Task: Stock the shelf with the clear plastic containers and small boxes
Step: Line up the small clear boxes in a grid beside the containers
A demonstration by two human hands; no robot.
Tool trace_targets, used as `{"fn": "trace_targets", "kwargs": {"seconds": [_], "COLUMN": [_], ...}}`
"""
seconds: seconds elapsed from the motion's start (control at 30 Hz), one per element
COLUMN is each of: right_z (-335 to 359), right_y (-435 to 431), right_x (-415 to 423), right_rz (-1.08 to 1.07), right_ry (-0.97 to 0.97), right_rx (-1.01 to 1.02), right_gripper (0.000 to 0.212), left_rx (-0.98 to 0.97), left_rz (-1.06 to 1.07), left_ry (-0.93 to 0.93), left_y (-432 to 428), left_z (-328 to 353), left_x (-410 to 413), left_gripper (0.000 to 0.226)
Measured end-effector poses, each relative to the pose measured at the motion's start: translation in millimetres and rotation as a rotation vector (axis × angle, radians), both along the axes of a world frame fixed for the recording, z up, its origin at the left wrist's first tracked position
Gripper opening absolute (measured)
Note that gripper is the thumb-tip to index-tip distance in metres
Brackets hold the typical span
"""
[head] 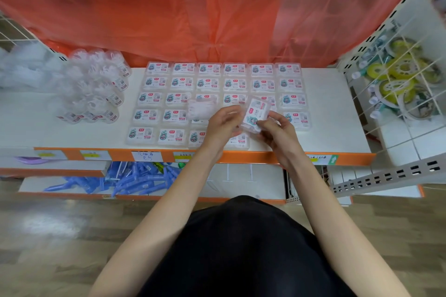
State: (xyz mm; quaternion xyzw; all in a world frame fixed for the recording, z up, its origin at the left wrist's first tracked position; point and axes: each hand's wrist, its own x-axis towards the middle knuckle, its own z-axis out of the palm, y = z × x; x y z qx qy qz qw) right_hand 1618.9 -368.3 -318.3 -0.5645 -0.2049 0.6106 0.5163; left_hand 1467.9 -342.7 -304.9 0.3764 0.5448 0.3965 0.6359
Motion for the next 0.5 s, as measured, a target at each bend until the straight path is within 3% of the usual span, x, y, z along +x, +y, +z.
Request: {"fn": "trace_targets", "kwargs": {"seconds": [0.13, 0.3, 0.4, 0.5], "right_z": [-2.7, -10.2, -8.1, -3.8], "right_y": [-3.7, -6.4, -2.9, 1.1], "right_x": [-1.1, 13.7, 23.1, 25.6], "right_rz": [0.069, 0.256, 0.401, 0.46], "right_ry": [-0.076, -0.653, -0.858, -0.959], "right_rx": [0.035, 0.264, 0.445, 0.485], "right_gripper": [0.051, 0.081, 0.072, 0.059], "left_rx": [0.054, 0.068, 0.076, 0.111], "left_rz": [-0.016, -0.102, -0.154, -0.214], "left_ry": [0.057, 0.177, 0.23, 0.258], "left_y": [0.6, 11.2, 13.6, 12.7], "left_z": [-1.6, -1.9, -5.8, -6.4], "left_x": [5.9, -2.0, -3.8, -3.3], "left_gripper": [0.027, 0.027, 0.027, 0.027]}}
